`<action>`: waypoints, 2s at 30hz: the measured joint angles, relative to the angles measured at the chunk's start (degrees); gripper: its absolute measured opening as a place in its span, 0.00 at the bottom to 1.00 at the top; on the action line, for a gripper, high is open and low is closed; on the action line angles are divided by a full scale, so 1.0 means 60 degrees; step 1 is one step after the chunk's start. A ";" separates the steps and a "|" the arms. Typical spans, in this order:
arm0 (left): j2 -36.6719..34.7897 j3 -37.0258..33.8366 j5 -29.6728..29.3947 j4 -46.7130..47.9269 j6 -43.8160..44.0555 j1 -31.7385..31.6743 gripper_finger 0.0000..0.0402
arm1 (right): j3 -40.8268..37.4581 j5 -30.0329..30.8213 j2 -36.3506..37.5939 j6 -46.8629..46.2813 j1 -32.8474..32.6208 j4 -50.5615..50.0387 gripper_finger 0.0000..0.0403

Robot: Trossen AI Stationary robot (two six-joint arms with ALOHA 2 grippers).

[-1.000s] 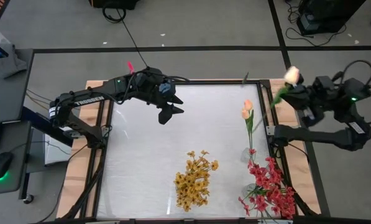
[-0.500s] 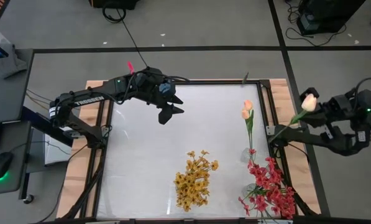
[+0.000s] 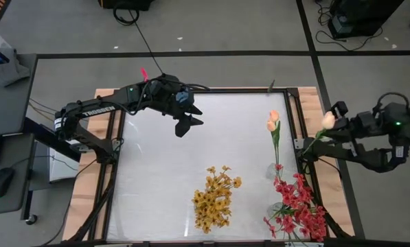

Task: Sort flowers into vase by color
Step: Put the light pink flower into the top transparent vase

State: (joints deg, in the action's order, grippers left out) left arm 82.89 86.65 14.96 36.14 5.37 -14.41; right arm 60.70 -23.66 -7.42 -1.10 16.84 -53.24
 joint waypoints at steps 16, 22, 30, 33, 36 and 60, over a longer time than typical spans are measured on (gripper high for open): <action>0.0000 0.0000 0.0000 -0.0001 0.0000 0.0000 0.54 | -0.0628 -0.2638 0.0549 0.1580 0.0000 -0.0901 0.03; 0.0000 0.0000 0.0000 -0.0007 0.0003 0.0002 0.54 | -0.0778 -0.3036 0.1180 0.1742 -0.0037 -0.0911 0.03; 0.0004 0.0000 -0.0015 -0.0264 0.0004 0.0000 0.54 | -0.0824 -0.3478 0.1179 0.2157 -0.0605 -0.0735 0.03; 0.0004 0.0000 -0.0022 -0.0415 0.0004 0.0000 0.54 | -0.0813 -0.3469 0.1184 0.2442 -0.0846 -0.0672 0.03; 0.0004 0.0000 -0.0035 -0.0420 0.0003 0.0000 0.54 | -0.0903 -0.3477 0.1184 0.2549 -0.1068 -0.0512 0.03; 0.0004 0.0000 -0.0051 -0.0415 0.0001 0.0000 0.54 | -0.3142 -0.4260 0.1180 0.1115 -0.1439 0.3441 0.03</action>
State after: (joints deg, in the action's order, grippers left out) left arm 82.91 86.65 14.66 33.65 5.37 -14.41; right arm 41.85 -49.22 -0.34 5.58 8.21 -32.59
